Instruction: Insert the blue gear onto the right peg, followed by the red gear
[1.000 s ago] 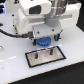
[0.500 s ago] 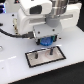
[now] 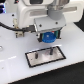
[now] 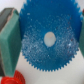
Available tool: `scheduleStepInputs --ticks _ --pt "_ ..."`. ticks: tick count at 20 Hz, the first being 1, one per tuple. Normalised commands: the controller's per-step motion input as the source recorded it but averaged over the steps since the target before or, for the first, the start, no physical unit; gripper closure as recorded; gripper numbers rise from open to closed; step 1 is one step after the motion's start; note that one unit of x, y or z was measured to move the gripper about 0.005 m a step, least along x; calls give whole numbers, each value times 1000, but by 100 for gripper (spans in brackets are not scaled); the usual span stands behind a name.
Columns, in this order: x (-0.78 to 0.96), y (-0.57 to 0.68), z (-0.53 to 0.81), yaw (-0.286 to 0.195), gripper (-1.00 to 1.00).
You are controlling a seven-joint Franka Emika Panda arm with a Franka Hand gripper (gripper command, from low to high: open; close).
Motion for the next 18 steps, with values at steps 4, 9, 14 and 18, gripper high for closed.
scheduleStepInputs --ticks 4,9,14,18 --pt "713 -66 441 0 100" --pt "733 -25 294 0 100" --pt "611 -110 55 0 100" --pt "454 -131 -3 0 100"
